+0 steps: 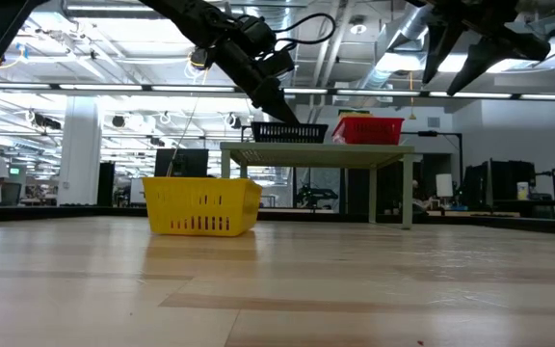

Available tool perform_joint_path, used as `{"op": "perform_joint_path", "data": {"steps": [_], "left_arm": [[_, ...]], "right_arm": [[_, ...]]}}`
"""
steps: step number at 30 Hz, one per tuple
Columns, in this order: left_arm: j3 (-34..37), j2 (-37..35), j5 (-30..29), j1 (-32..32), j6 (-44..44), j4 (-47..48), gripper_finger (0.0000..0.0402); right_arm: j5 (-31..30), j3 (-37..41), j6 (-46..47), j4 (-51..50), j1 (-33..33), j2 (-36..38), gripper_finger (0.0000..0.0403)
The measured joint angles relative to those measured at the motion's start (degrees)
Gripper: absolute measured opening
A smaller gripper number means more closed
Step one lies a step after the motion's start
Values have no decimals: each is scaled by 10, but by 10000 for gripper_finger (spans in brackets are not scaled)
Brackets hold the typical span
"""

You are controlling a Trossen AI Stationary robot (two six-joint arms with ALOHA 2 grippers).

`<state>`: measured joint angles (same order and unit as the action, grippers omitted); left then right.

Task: Pick & Place Office Desk Supplies
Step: Put the black bin on the shelf

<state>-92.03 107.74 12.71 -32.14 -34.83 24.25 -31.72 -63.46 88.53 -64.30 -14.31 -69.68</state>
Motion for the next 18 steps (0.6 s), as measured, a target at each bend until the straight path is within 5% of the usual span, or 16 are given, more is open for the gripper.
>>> {"op": "perform_joint_path", "data": {"steps": [18], "left_arm": [[0, -3, -7, -12, -10, -3, 116]], "right_arm": [[2, 0, 0, 0, 0, 0, 182]]}}
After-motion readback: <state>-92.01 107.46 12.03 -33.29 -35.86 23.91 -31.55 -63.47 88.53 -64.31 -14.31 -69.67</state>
